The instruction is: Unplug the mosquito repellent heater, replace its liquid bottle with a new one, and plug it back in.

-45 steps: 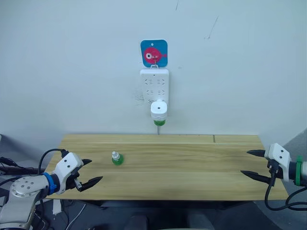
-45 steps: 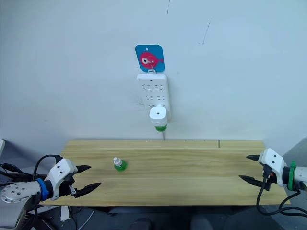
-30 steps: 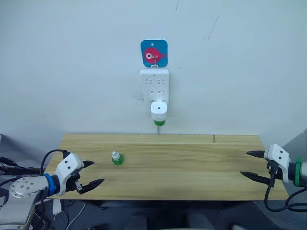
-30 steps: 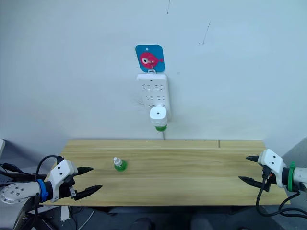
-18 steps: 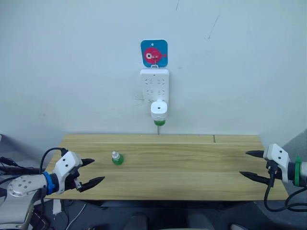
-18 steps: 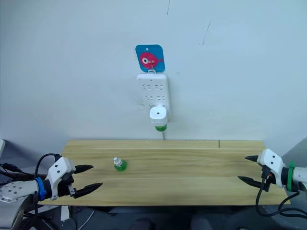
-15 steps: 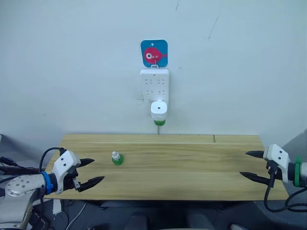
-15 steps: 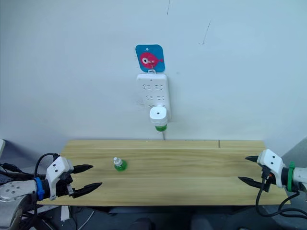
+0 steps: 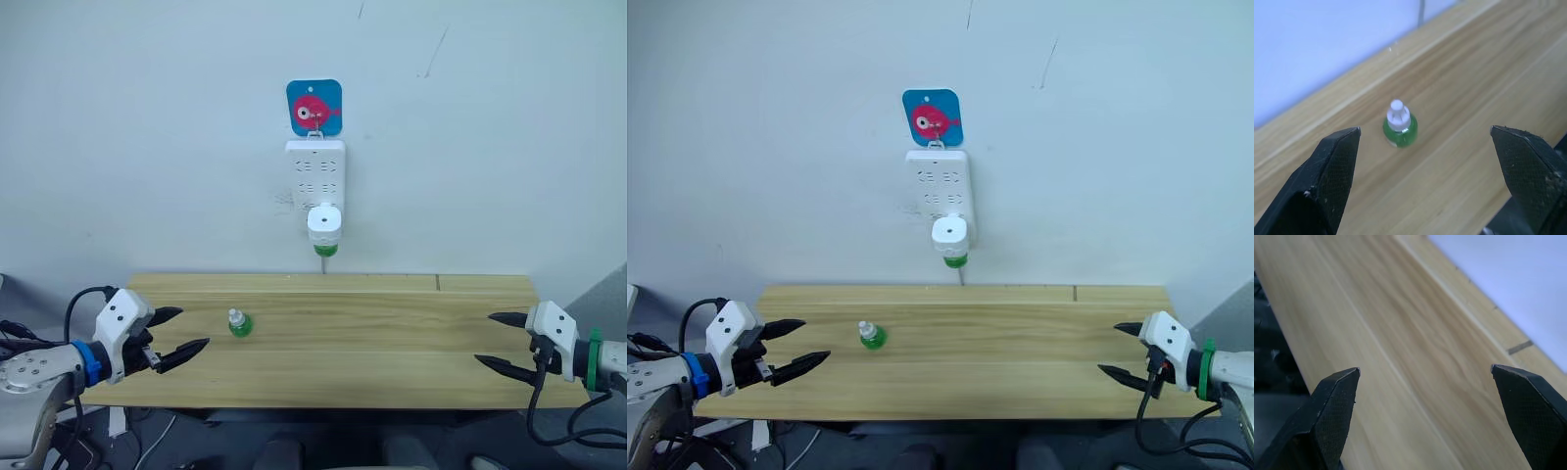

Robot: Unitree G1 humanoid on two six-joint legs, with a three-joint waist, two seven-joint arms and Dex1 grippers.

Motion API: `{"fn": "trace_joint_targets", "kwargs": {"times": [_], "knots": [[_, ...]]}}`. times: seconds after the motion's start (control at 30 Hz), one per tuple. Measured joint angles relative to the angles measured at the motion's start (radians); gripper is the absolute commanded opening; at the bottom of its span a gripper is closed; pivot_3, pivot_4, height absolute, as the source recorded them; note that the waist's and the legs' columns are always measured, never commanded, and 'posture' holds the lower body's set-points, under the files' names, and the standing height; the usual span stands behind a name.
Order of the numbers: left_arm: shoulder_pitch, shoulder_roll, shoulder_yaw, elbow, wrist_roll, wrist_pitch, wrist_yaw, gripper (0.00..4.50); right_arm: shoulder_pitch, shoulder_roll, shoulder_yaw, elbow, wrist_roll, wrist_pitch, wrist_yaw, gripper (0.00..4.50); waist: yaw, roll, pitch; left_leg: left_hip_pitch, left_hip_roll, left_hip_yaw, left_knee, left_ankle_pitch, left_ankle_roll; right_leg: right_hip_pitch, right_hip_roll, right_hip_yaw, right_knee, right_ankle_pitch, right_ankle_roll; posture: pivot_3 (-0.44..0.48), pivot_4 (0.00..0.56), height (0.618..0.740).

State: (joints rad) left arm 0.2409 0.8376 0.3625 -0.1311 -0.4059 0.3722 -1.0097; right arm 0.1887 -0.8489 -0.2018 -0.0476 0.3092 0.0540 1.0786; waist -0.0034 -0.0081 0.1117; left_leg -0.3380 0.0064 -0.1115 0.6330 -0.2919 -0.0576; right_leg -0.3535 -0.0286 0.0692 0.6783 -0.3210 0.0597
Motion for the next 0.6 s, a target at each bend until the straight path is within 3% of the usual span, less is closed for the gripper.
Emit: {"fn": "trace_joint_targets", "kwargs": {"times": [0.33, 0.6], "knots": [[-0.18, -0.001, 0.001, -0.025, -0.073, 0.089, 0.047, 4.5, -0.048, 0.032, -0.145, -0.494, 0.268, 0.337, -0.231, 4.49, -0.006, -0.005, 0.016, -0.002, 0.002, -0.002, 0.001, 0.0, -0.001, -0.001, 0.003, -0.001, 0.0, 0.0, -0.001, -0.047, 0.106, 0.734], [-0.262, -0.001, -0.004, -0.06, -0.104, 0.17, 0.089, 4.5, -0.073, 0.037, -0.181, -0.578, 0.404, 0.479, -0.321, 4.49, -0.029, -0.007, 0.02, -0.01, 0.003, -0.001, 0.001, -0.001, -0.003, -0.01, 0.003, -0.001, 0.0, 0.0, -0.001, -0.055, 0.115, 0.734]]}}
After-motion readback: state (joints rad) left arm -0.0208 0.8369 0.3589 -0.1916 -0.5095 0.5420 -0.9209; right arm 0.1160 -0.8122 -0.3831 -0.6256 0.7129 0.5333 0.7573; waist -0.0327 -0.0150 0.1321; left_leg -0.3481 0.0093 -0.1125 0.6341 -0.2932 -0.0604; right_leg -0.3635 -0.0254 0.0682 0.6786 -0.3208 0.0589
